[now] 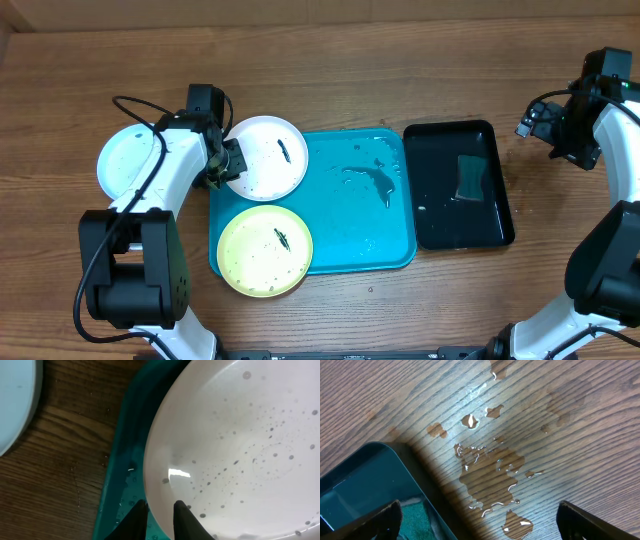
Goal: Clean dirty plates on tray and stack at the side
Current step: 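Grip the white plate rim and slide it to the teal tray center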
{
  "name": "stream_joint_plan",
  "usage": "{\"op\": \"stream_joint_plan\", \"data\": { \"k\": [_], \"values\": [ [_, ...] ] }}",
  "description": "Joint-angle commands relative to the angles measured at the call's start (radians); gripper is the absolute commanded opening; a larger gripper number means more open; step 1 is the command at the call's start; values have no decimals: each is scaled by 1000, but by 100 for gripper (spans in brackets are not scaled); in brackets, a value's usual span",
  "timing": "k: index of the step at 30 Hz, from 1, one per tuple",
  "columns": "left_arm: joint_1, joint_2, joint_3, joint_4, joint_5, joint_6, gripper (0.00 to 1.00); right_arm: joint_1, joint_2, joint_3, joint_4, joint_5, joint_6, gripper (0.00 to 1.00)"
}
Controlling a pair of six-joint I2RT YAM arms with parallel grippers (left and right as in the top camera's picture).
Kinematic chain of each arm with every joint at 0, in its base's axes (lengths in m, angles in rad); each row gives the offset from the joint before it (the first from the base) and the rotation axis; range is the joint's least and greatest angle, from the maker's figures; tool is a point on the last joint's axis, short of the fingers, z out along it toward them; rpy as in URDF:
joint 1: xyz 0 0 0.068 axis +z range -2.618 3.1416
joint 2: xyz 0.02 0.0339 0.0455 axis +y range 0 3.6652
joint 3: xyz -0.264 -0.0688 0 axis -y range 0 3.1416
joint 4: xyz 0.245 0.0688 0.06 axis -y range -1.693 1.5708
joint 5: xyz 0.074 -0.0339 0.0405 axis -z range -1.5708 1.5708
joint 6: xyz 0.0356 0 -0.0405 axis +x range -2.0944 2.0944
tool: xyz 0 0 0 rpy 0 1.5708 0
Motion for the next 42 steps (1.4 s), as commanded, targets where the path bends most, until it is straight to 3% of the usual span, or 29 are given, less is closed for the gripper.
{"op": "stream_joint_plan", "data": {
  "k": [1, 9, 19, 21, 25, 37, 42],
  "values": [
    [-16, -4, -11, 6, -18, -21, 19, -3, -23, 22, 5, 2, 4, 100],
    [-13, -4, -14, 3, -99, -21, 27, -3, -23, 22, 5, 2, 4, 100],
    [-16, -4, -86, 64, -89, -44, 23, -3, -23, 22, 5, 2, 4, 100],
    [-16, -4, -87, 67, -78, -44, 16, -3, -23, 22, 5, 2, 4, 100],
    [-15, -4, -87, 81, -4, -43, 4, -3, -23, 22, 5, 2, 4, 100],
    [-38, -4, -87, 126, 293, -44, 4, -3, -23, 22, 5, 2, 4, 100],
    [-80, -4, -87, 134, 317, -64, 4, -3, -23, 22, 5, 2, 4, 100]
  ]
}}
